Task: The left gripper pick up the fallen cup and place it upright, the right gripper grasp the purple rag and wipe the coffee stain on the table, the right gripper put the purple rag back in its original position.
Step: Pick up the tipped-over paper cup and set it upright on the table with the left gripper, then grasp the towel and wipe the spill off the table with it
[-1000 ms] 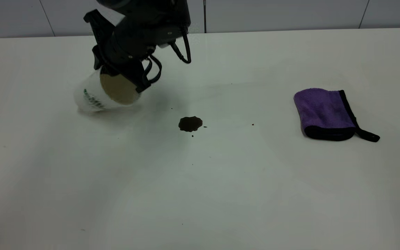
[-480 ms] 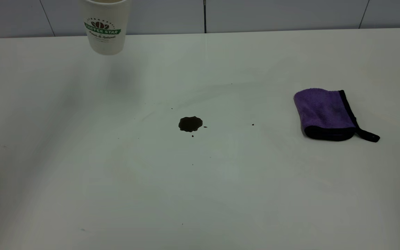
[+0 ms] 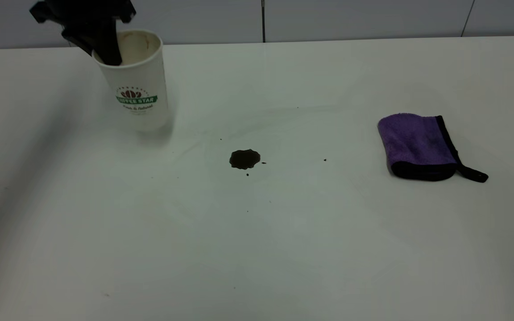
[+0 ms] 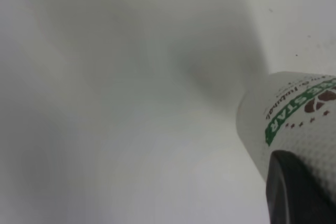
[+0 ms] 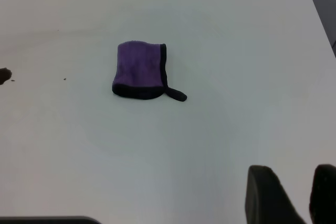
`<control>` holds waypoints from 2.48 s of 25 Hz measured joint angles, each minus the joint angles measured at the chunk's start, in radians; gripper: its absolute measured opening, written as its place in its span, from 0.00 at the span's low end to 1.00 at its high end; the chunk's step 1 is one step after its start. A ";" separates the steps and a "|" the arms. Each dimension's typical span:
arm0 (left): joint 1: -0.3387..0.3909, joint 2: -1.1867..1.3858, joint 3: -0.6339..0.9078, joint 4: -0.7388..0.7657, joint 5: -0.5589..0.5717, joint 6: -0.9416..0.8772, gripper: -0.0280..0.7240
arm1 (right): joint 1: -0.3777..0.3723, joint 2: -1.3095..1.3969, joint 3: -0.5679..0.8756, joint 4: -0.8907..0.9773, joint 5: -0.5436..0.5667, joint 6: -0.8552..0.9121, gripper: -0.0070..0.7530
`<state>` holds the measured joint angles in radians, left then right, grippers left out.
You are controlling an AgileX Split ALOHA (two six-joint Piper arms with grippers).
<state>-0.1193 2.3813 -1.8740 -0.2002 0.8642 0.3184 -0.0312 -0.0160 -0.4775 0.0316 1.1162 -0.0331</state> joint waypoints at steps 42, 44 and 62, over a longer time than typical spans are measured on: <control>0.078 -0.615 0.041 0.070 0.307 -0.098 0.89 | 0.000 0.000 0.000 0.002 0.000 0.000 0.32; 0.078 -0.700 0.139 0.072 0.307 -0.105 0.84 | 0.000 0.000 0.000 0.002 0.000 0.000 0.32; 0.078 -1.577 0.934 0.055 0.307 -0.136 0.51 | 0.000 0.000 0.000 0.002 0.000 0.000 0.32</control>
<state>-0.0413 0.8047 -0.9404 -0.1456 1.1716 0.1827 -0.0312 -0.0160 -0.4775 0.0335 1.1162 -0.0331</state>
